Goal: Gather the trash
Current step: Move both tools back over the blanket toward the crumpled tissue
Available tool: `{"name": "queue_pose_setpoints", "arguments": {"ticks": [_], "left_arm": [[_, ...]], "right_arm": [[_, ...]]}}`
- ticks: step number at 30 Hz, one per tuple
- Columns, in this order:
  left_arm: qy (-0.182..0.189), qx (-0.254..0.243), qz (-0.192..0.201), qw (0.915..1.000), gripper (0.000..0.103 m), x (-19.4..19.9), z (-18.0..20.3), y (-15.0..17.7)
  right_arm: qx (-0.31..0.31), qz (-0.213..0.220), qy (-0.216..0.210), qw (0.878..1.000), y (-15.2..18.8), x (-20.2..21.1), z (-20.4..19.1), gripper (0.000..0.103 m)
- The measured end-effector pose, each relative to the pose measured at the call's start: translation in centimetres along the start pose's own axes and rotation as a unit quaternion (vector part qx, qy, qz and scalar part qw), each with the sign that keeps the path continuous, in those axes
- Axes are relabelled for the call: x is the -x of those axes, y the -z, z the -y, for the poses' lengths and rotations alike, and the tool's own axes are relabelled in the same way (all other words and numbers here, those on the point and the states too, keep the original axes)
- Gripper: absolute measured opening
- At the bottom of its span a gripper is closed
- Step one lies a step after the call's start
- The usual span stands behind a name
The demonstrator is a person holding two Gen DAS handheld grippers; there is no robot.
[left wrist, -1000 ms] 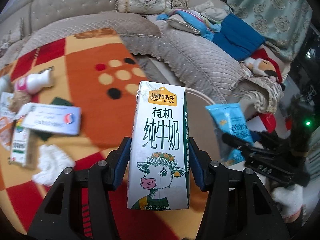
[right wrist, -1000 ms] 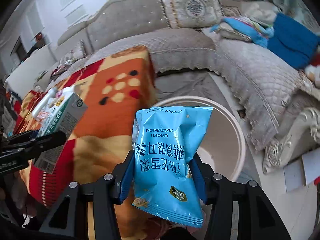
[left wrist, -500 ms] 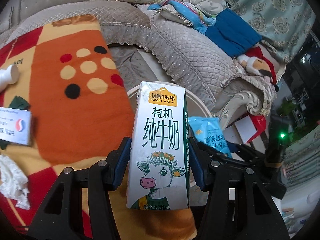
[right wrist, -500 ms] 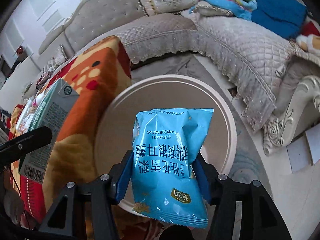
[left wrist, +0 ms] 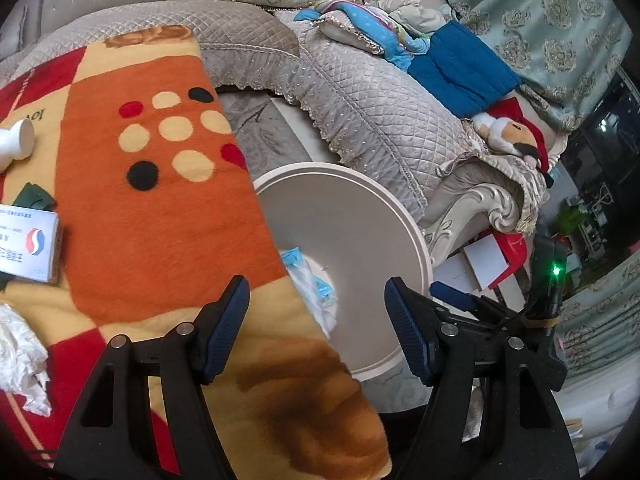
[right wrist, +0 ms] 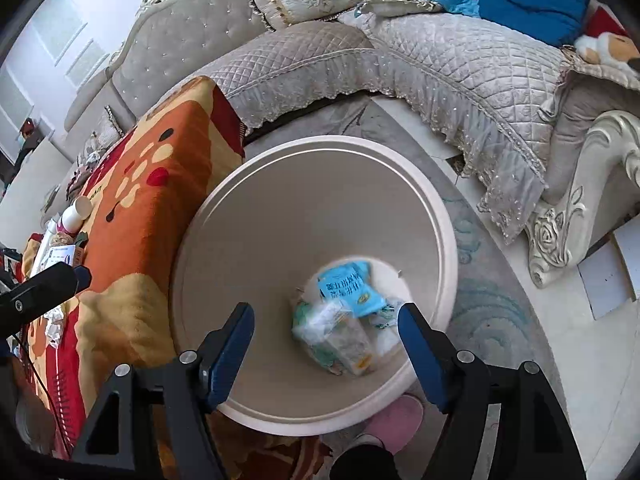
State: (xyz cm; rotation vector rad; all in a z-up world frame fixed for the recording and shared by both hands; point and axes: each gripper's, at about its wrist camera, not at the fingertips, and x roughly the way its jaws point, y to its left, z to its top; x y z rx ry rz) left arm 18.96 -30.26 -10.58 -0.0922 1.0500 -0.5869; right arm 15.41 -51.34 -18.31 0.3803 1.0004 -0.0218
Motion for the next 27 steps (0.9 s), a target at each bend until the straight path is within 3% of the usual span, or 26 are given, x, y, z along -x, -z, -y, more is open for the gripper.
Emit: {"name": "queue_pose_setpoints", "arguments": {"ticks": [12, 20, 27], "left_arm": [[-0.036, -0.015, 0.031, 0.9988, 0.069, 2.8, -0.9, 1.4], [-0.058, -0.013, 0.056, 0.9966, 0.069, 5.7, -3.0, 2.5], [-0.101, -0.006, 0.071, 0.9923, 0.069, 8.5, -6.5, 3.7]], "right_arm": [[0.033, 0.007, 0.000, 0.999, 0.6, 1.5, -2.6, 0.072], [0.070, 0.021, -0.009, 0.997, 0.9, 3.4, -6.6, 0.072], [0.100, 0.024, -0.036, 0.994, 0.8, 4.0, -10.8, 0.073]]}}
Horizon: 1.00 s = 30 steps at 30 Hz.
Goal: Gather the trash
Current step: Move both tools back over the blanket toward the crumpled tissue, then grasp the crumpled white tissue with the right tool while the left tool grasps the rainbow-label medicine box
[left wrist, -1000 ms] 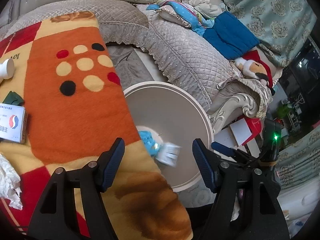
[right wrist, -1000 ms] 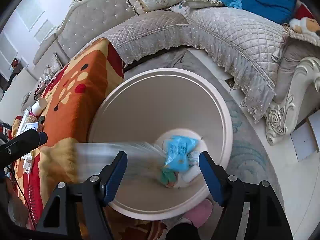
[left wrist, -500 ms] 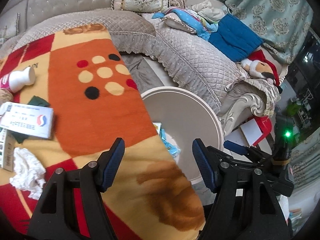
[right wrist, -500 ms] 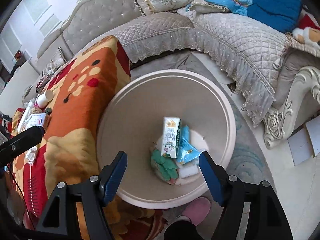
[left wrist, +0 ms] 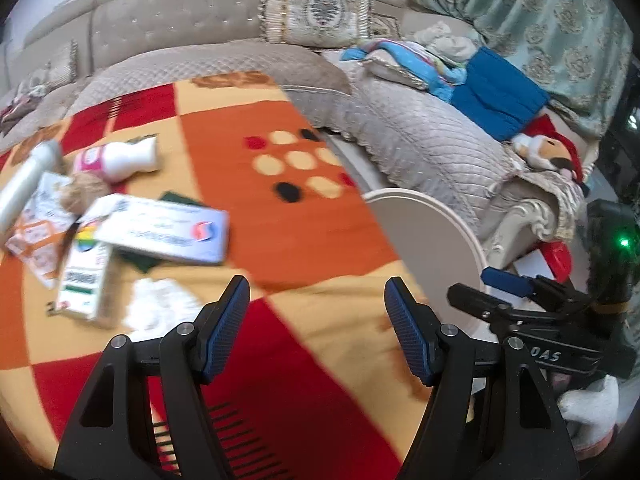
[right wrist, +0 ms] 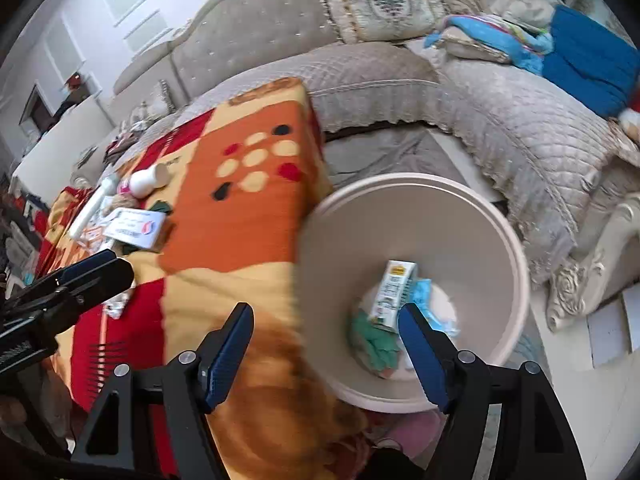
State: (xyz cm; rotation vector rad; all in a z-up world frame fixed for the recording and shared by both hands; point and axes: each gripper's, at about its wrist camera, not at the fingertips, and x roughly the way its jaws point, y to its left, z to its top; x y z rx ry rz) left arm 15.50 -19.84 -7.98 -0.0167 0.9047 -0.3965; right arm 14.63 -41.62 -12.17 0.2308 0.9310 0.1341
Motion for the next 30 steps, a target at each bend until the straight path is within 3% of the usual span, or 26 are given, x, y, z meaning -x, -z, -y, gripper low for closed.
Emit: {"name": "queue_pose_setpoints", "arguments": {"ticks": [11, 19, 25, 29, 30], "left_arm": [[-0.056, 0.053, 0.007, 0.9970, 0.069, 3.1, -9.0, 2.4], [-0.090, 0.117, 0.002, 0.9890, 0.069, 5.4, -16.5, 3.9], [-0.099, 0.148, -0.001, 0.9839, 0.069, 6.8, -19.9, 4.8], [-0.092, 0.155, -0.002, 0.9835, 0.069, 6.8, -20.2, 4.8], [-0.090, 0.155, -0.003, 0.9838, 0.069, 6.6, -20.1, 4.7]], "right_arm": [[0.050, -0.016, -0.044, 0.998, -0.2, -1.9, -7.1, 0.074], [0.095, -0.042, -0.095, 0.990, 0.2, -4.5, -13.9, 0.074], [0.133, -0.048, -0.115, 0.983, -0.1, -7.5, -19.8, 0.074], [0.145, -0.052, -0.103, 0.983, -0.8, -9.8, -21.9, 0.073], [0.145, -0.055, -0.099, 0.983, -0.9, -10.3, -22.1, 0.064]]}}
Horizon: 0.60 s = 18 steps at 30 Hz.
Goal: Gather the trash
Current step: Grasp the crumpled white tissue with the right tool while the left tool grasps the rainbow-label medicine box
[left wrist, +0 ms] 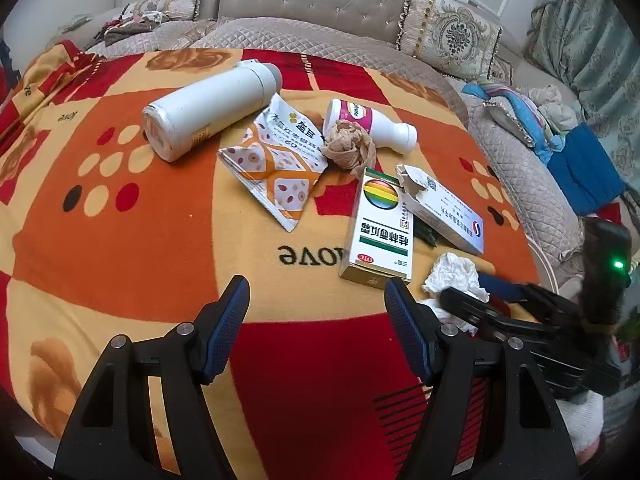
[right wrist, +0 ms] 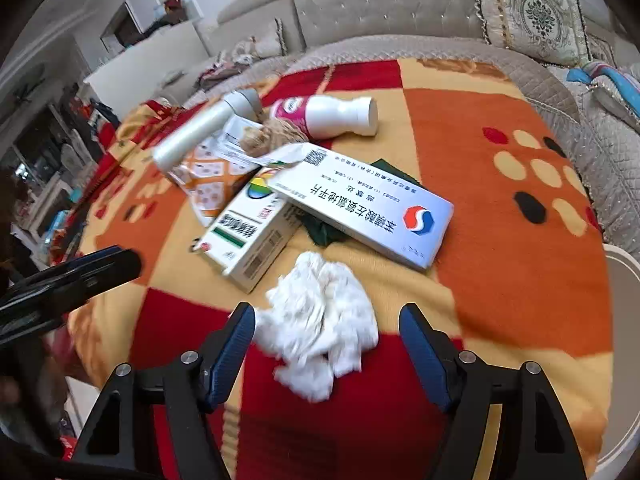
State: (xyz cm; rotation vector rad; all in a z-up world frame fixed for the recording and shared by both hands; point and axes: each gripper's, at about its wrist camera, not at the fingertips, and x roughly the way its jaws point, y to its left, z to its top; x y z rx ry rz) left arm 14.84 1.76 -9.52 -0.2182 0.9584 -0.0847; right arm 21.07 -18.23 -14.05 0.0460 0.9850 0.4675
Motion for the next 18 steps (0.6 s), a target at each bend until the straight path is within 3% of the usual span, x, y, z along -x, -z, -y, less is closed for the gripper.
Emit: {"name": "queue_pose_setpoints", "arguments": {"ticks": [4, 5, 9, 15, 18], "left_arm": [[0.012, -0.005, -0.009, 0.9999, 0.069, -1.2, 1.2, -0.6], [0.014, -0.007, -0.012, 0.9998, 0.069, -1.6, 1.6, -0.7], [0.023, -0.024, -0.016, 0.9993, 0.069, -3.3, 3.5, -1.5], [-0.025, -0.071, -0.037, 0.9965, 0.069, -7.6, 6.1, -2.9], [-0.027, -0.069, -0.038, 0.9965, 0.067, -8.8, 6.5, -3.6]], "right_arm": [[0.032, -0.005, 0.009, 0.999, 0.0, -0.6, -0.6, 0.032], [0.040, -0.005, 0.010, 0.999, 0.1, -0.4, -0.7, 0.030], [0.039, 0.013, 0.010, 0.999, 0.9, 1.5, 0.3, 0.028], [0.006, 0.016, -0.003, 1.000, 2.5, 4.1, 2.9, 0.028], [-0.006, 0.020, -0.011, 1.000, 3.1, 4.9, 3.6, 0.028]]}}
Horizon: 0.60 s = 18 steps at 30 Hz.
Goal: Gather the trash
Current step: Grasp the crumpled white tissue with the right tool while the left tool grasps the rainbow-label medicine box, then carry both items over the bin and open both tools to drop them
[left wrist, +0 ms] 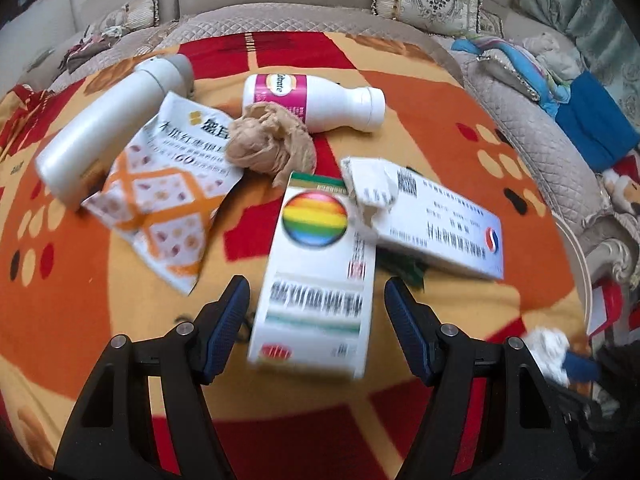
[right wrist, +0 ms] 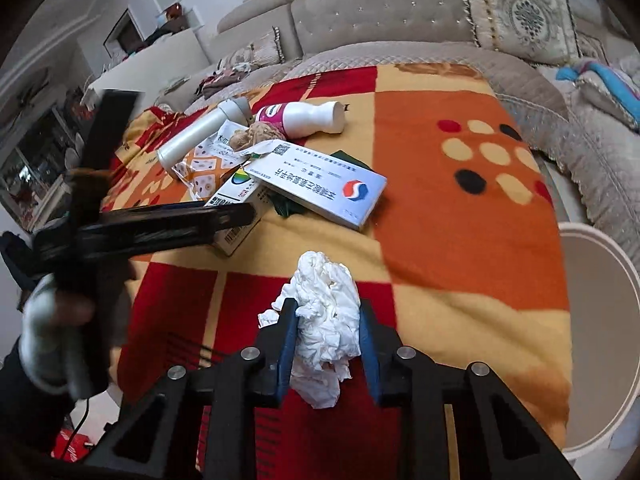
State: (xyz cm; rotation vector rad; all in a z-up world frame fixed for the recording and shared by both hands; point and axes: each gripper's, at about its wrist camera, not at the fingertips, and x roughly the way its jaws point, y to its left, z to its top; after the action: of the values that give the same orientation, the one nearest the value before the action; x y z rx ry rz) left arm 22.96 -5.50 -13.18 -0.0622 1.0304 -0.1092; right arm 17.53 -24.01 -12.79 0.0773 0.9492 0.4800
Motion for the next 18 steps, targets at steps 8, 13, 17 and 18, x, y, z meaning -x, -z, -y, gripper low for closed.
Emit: {"name": "queue_pose_setpoints", "arguments": {"ticks": [8, 13, 17, 18], "left_arm": [[0.019, 0.015, -0.001, 0.9997, 0.053, 1.7, -1.1, 2.0], [0.021, 0.011, -0.006, 0.9997, 0.053, 4.2, -1.5, 5.4], [0.019, 0.003, -0.017, 0.9997, 0.053, 5.0, -1.4, 7.7], [0.019, 0.002, -0.020, 0.9996, 0.053, 5.1, -1.3, 8.1]], "right_arm": [[-0.016, 0.016, -0.020, 1.000, 0.4, 0.4, 0.2, 0.028], [-0.014, 0.010, -0.025, 1.000, 1.0, 0.3, -0.3, 0.028], [-0.003, 0.002, -0.025, 1.000, 1.5, 0.2, -1.1, 0.028], [0.000, -0.001, -0.023, 1.000, 1.7, 0.2, -1.3, 0.028]]}}
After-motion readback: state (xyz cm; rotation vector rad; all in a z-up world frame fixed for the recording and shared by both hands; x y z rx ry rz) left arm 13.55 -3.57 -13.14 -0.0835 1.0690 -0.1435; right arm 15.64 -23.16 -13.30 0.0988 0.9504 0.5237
